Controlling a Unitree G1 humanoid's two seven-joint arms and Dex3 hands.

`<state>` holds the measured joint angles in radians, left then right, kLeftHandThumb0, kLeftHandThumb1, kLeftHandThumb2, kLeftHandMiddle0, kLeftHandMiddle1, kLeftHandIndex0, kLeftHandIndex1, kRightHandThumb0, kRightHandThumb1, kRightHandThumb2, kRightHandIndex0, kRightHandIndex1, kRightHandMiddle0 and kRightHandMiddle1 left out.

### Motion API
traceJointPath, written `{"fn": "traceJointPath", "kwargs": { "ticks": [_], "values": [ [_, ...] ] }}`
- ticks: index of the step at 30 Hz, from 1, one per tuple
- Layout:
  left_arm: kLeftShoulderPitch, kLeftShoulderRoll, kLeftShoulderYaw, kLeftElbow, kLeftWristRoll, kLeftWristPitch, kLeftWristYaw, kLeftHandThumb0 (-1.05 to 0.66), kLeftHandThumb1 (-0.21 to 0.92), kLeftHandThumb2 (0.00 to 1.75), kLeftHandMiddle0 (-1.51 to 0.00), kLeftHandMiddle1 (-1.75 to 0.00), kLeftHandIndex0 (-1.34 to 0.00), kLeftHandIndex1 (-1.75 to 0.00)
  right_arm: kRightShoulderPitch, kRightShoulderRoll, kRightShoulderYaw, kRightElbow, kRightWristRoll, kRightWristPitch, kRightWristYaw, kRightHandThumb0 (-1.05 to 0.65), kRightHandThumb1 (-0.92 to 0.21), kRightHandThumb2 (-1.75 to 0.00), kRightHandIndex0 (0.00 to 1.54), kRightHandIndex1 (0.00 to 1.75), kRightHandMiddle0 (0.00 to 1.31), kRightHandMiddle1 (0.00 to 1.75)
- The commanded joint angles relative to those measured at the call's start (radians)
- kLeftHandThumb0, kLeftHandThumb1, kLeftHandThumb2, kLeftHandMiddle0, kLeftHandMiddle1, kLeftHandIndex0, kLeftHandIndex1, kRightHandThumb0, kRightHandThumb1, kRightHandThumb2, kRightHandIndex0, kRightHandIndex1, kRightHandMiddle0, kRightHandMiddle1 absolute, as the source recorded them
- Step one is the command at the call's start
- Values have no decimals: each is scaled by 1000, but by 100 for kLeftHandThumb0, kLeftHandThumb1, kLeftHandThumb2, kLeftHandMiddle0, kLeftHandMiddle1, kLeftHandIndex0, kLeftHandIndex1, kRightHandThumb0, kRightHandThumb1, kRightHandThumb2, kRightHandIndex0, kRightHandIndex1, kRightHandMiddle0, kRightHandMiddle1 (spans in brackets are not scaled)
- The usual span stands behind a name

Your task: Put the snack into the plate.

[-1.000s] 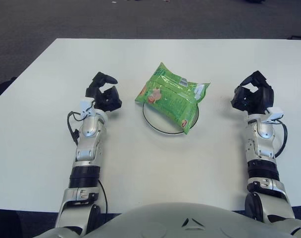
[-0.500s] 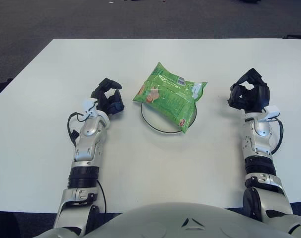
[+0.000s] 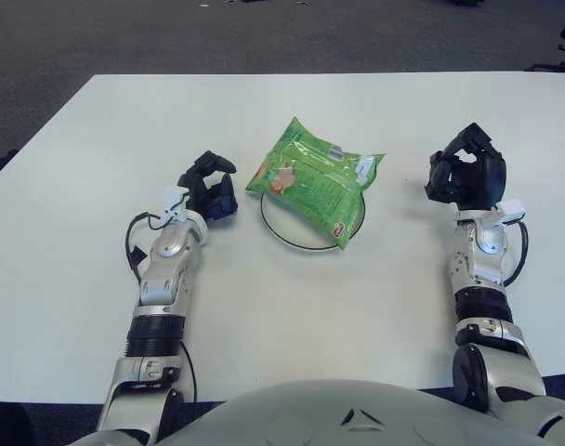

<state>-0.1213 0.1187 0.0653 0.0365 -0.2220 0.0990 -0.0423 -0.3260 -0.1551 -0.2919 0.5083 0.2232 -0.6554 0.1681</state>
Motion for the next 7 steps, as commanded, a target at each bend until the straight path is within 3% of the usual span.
{"fn": "traceJointPath", "kwargs": {
  "ticks": [1, 7],
  "values": [
    [153, -58, -20, 55, 12, 9, -3, -46, 37, 124, -125, -175, -57, -175, 140, 76, -5, 105, 15, -15, -7, -54, -17, -149, 136, 175, 73, 175],
    [148, -50, -24, 40, 22, 26, 6, -46, 38, 124, -122, -175, -57, -175, 150, 77, -4, 74, 16, -4, -15, -55, -16, -151, 136, 175, 75, 175]
  ]
}}
